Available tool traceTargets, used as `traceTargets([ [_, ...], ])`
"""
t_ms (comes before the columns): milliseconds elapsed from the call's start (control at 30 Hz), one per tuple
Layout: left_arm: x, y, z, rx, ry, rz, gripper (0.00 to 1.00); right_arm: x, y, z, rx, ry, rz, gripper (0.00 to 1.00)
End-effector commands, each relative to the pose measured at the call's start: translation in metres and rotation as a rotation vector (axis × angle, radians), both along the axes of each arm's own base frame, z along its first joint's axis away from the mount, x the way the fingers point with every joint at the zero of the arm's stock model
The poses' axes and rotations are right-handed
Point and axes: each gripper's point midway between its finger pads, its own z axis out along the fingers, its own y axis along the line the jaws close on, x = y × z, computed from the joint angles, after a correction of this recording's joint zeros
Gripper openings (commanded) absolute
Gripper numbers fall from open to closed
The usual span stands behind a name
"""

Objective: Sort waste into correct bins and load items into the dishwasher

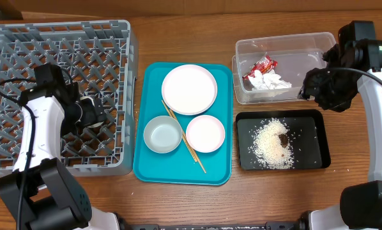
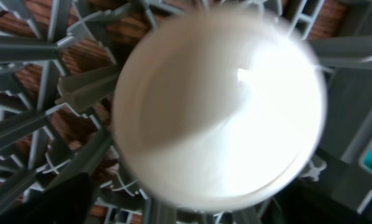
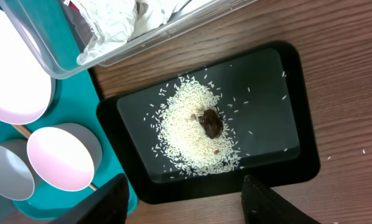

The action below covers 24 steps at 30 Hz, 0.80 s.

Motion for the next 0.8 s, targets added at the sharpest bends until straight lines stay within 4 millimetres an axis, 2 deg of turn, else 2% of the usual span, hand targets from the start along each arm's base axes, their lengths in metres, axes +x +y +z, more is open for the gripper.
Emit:
traceTargets([
  [0,0.011,-0.007,0.017,-0.046,-0.068,-0.01,1.0,-0.003,-0.001,0.009,-0.012,-0.028,0.005,0.63],
  [167,0.022,-0.026,0.062,-0.099,-0.205,-0.074,1.0,-0.005,0.0,0.009,-0.011,-0.017,0.005,0.71],
  [200,0.025,-0.036,0.075,-0.113,-0.249,-0.115,1.0,-0.005,0.0,0.009,-0.011,-0.016,0.005,0.75],
  [267,0.027,-0.052,0.095,-0.114,-0.314,-0.175,1.0,-0.006,-0.001,0.009,-0.012,-0.014,0.005,0.76],
  [300,0.026,-0.069,0.112,-0.097,-0.36,-0.243,1.0,-0.006,-0.004,0.009,-0.021,-0.013,-0.002,0.76],
  [400,0.021,-0.109,0.13,-0.095,-0.406,-0.372,1.0,-0.006,-0.016,0.009,-0.028,-0.01,-0.054,0.77],
  [433,0.019,-0.124,0.132,-0.101,-0.41,-0.418,1.0,-0.007,-0.023,0.009,-0.026,-0.009,-0.09,0.78],
  [467,0.016,-0.138,0.133,-0.107,-0.406,-0.465,1.0,-0.007,-0.03,0.009,-0.02,-0.008,-0.118,0.84],
  [500,0.009,-0.158,0.131,-0.113,-0.388,-0.536,1.0,-0.009,-0.037,0.01,0.008,-0.008,-0.152,1.0],
  [633,-0.013,-0.206,0.121,-0.134,-0.31,-0.688,1.0,-0.014,-0.052,0.013,0.127,-0.007,-0.253,1.0],
  [767,-0.031,-0.235,0.113,-0.156,-0.256,-0.787,1.0,-0.019,-0.065,0.014,0.158,-0.006,-0.308,1.0],
])
